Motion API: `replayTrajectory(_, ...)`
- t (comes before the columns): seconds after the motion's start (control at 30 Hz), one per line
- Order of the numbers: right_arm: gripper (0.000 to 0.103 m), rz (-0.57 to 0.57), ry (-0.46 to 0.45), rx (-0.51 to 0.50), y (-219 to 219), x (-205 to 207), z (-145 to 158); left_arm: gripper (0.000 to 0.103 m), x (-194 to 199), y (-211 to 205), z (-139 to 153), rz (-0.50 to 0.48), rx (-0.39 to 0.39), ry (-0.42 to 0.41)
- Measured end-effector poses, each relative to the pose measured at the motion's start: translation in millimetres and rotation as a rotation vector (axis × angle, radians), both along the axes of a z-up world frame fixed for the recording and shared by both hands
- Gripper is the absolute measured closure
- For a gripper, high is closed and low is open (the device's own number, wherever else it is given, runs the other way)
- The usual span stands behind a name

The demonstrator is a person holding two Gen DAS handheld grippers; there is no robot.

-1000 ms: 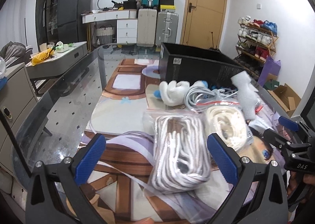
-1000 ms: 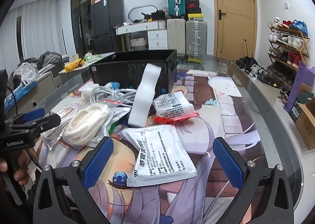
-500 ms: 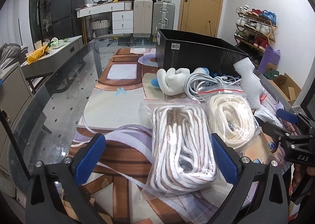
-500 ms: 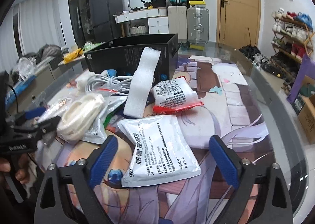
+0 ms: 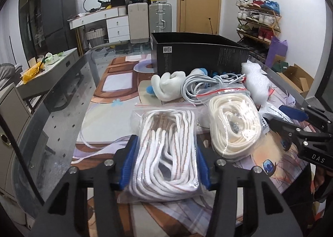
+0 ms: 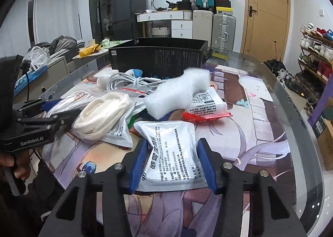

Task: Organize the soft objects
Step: 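Grasp the bagged white rope with the left tool while the right tool grasps the white printed packet, then carry the rope bag with the left tool while the right tool carries the packet into the black box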

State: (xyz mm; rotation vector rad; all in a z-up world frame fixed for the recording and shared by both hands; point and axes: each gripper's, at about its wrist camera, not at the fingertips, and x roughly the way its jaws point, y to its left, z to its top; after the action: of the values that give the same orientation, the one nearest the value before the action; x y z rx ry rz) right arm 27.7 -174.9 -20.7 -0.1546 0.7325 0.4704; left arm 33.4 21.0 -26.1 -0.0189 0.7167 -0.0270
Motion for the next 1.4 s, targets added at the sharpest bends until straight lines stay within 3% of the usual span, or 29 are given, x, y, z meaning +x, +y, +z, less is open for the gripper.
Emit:
replayTrajectory(0.33,0.067,-0.013,-0.036,0.030,-6.4,-9.3,6.6,0.061,-6.3,9.5,6.6,0.009,-0.079,-0.024)
replayTrajectory(0.97,0.068,-0.023,-0.120,0.110,-13.6,-22.7,36.7,0.061,-8.8,17.6,29.9,0.026,-0.096,-0.093)
replayTrajectory(1.4,0.068,-0.036,-0.126,0.167,-10.2,-2.7,62.3,0.061,10.9,6.3,56.6,-0.019,-0.095,-0.144)
